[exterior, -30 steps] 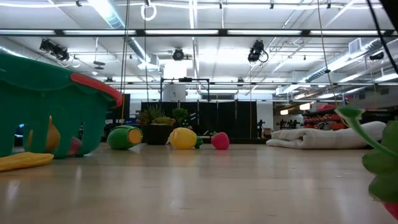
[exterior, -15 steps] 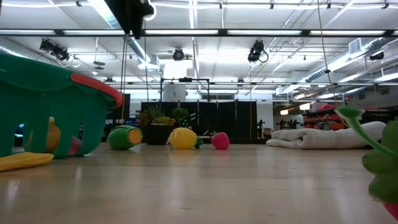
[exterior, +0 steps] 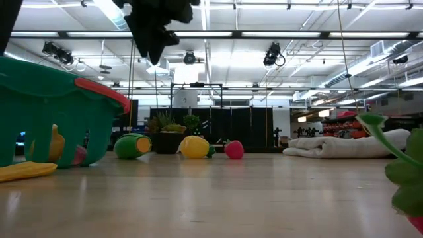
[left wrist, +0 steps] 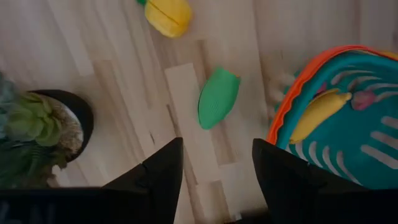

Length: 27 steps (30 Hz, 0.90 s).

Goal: Pick and placing Produce into tupperware
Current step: Put the green corn into the blue basket

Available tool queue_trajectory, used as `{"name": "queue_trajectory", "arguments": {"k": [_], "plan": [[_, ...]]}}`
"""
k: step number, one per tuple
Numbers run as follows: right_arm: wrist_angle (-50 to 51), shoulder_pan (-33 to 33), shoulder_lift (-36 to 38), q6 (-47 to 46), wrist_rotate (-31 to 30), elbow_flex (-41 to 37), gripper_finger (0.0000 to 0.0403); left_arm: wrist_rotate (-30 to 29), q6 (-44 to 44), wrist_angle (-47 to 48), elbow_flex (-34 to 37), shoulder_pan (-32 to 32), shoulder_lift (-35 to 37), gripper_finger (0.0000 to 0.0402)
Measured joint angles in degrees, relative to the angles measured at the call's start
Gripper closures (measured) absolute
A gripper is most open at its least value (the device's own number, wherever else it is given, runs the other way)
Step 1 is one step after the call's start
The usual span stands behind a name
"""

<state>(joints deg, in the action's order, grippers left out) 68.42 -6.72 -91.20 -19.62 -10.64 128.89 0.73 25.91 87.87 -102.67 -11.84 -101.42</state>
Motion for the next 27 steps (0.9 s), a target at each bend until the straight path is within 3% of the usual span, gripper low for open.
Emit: {"name": "queue_trajectory", "arguments": {"k": [13,22,27], "plan": [[4.9,-0.3,-0.2,-0.3,-0.1,-2.4,0.02,7.5,0.2,0.1,0.4,0.1,-5.6,0.0209],[4.9,-0.3,-0.2,0.2,-0.2,-2.4,0.0199,9.0,-1.2,-3.8,20.2,0.5,-1.8,0.0214],[4.8,-0.2,-0.2,1.7,-5.2,-2.4,0.0199,8.3,0.2,-6.2,25.0,0.6,-0.9,0.0224]]}}
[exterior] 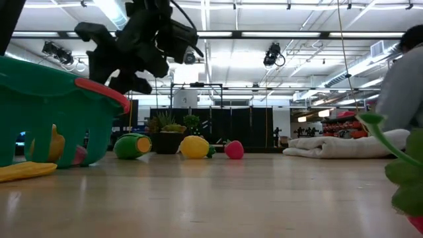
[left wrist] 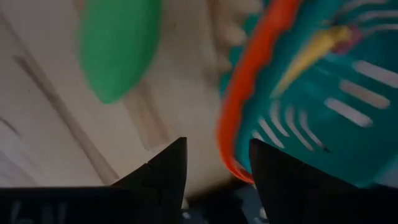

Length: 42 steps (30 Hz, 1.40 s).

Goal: Pick and placing Produce into tupperware
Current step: Put the green corn into the blue basket

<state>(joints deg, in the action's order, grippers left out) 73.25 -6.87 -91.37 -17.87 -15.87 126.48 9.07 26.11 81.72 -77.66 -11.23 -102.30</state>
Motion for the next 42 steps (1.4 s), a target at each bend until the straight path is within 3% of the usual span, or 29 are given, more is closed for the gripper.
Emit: {"name": "queue_trajectory", "arguments": {"k": [6,16,28,35,42], "plan": [[0.0,0.0,0.0,-0.5,-7.1,0.0,0.0199,-1.5,-0.2,-10.5,0.3,-0.6,0.0,0.0225],[0.0,0.0,0.0,-3.4,-7.1,0.0,0.0198,-5.4,4.6,-13.3,0.3,-0.2,0.0,0.0205],[0.0,0.0,0.0,-3.5,-7.1,0.0,0.0199,-5.4,5.2,-17.2,2.6,-0.2,0.0,0.0145],[0.0,0.0,0.0,-3.2,-7.1,0.0,0.0199,-5.4,4.6,-20.2,9.0,-0.1,0.0,0.0146],[0.0,0.0,0.0,-2.0,-7.1,0.1,0.0199,-8.6,4.4,-24.2,9.8,-0.3,-0.1,0.0151]]}}
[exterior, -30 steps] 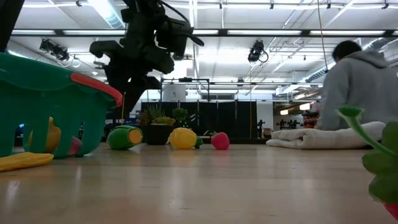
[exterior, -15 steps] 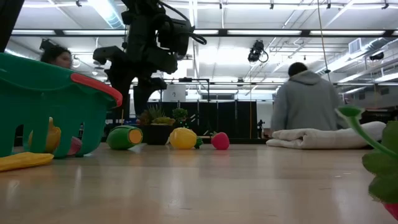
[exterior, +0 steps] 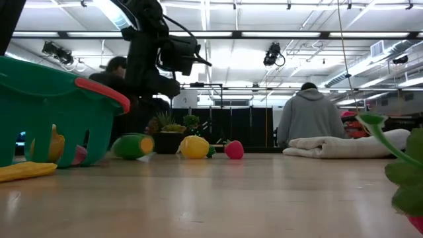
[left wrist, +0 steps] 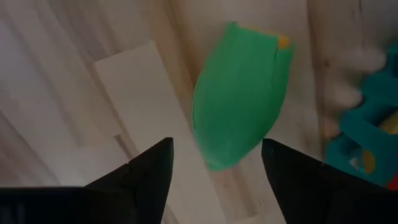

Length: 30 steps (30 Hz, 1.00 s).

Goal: Pick and placing Produce into tupperware
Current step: Put the green corn into the blue basket

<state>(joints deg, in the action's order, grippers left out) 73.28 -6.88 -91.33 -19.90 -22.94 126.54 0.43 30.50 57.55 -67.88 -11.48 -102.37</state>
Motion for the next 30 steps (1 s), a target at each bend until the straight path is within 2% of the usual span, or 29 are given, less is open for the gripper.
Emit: {"name": "queue_trajectory", "arguments": {"k": [9,22,30], "plan": [[0.0,0.0,0.0,0.0,0.0,0.0,0.0199,0.1,-0.3,-1.1,0.0,1.7,0.0,0.0156],[0.0,0.0,0.0,-0.1,0.0,0.0,0.0199,1.2,-0.4,-8.1,0.0,4.7,0.0,0.0161],[0.0,0.0,0.0,-0.4,0.0,0.0,0.0199,1.2,-7.0,-7.4,0.0,4.6,0.0,0.0162]]}}
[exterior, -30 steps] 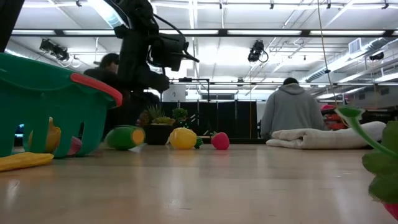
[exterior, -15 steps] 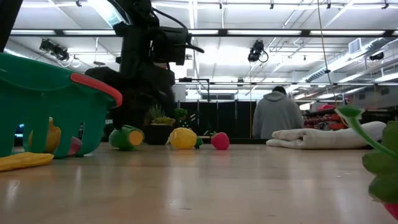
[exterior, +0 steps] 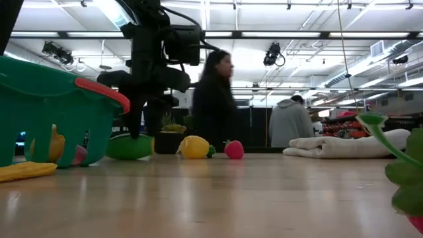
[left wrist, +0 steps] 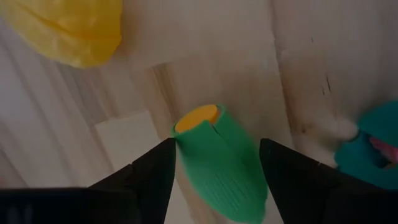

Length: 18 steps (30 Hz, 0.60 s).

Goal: Pick and placing Produce into tupperware
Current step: Put the green corn into the blue basket

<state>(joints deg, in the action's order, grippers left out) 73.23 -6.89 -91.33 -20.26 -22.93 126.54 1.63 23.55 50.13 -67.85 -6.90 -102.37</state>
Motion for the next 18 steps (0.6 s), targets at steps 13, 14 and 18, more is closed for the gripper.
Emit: {"name": "queue_trajectory", "arguments": {"k": [13,14,18], "plan": [[0.0,0.0,0.0,-0.7,0.0,0.0,0.0199,0.0,-9.1,0.9,0.0,0.1,0.0,0.0169],[0.0,0.0,0.0,-0.7,0.0,0.0,0.0199,0.0,-9.4,0.9,0.0,0.1,0.0,0.0168],[0.0,0.0,0.0,-0.6,0.0,0.0,0.0199,0.0,-9.5,0.9,0.0,0.1,0.0,0.0167]]}}
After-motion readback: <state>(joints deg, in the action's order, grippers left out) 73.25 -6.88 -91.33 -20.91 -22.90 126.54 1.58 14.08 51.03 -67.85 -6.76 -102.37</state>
